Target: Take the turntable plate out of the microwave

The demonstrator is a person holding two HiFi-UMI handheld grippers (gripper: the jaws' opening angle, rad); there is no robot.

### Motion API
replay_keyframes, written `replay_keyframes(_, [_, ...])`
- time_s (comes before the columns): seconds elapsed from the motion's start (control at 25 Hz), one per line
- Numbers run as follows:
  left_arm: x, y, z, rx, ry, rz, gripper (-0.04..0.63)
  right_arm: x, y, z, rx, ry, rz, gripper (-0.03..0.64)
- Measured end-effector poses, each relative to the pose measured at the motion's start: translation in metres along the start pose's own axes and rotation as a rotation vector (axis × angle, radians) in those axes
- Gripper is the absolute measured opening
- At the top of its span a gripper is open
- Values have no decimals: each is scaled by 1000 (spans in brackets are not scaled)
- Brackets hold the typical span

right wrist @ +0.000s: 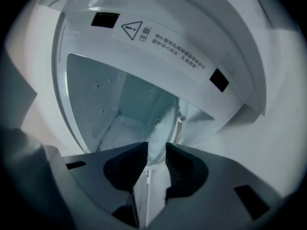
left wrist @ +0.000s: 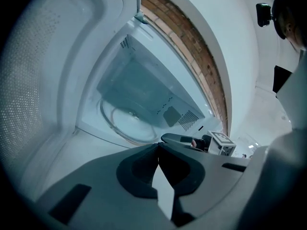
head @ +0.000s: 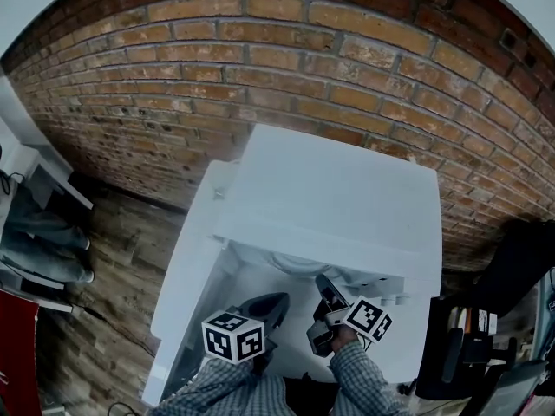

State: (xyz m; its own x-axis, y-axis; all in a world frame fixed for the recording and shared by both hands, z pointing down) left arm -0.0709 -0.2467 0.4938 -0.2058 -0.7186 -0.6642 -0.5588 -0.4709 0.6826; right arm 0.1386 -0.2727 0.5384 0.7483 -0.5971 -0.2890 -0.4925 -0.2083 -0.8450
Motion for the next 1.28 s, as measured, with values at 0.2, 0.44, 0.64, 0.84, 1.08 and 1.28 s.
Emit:
replay_keyframes(0.2, [5,6,-4,-2,-6,18,9,4,-4,-9,-17,-4,-36,97])
replay_keyframes(0.44, [7,11,-8,1,-6,36,9,7,-8,-19,-9,9,-78,97])
replay_keyframes(0.64, [10,16,-13,3,-5,57,9,7,-12,-26,-20,26,-103,67])
replay_keyframes(0.84, [3,24,-23,-27,24,170,9,8,-13,-25,-27,7,-164,46])
replay_keyframes(1.08, [-15,35,-34,-105,4,394,12,8,-13,-20,-14,2,-201,43])
replay_keyframes(1.28, [-11,43,-37,-128,-35,406,66,13,-9,-16,34,-22,-222,40])
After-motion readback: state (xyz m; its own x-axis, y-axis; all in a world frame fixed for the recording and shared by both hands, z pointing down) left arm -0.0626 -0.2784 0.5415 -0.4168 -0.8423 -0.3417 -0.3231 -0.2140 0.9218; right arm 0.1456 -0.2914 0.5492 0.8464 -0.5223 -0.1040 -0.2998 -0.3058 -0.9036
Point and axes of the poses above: the fingertips, and each gripper's own axes: z backward along the fingers, y to its left, x out of its top, the point moved 10 cm from there along z, backward along the fingers, and after that the axes turned 8 degrees about -x, right-handed, at the moved point
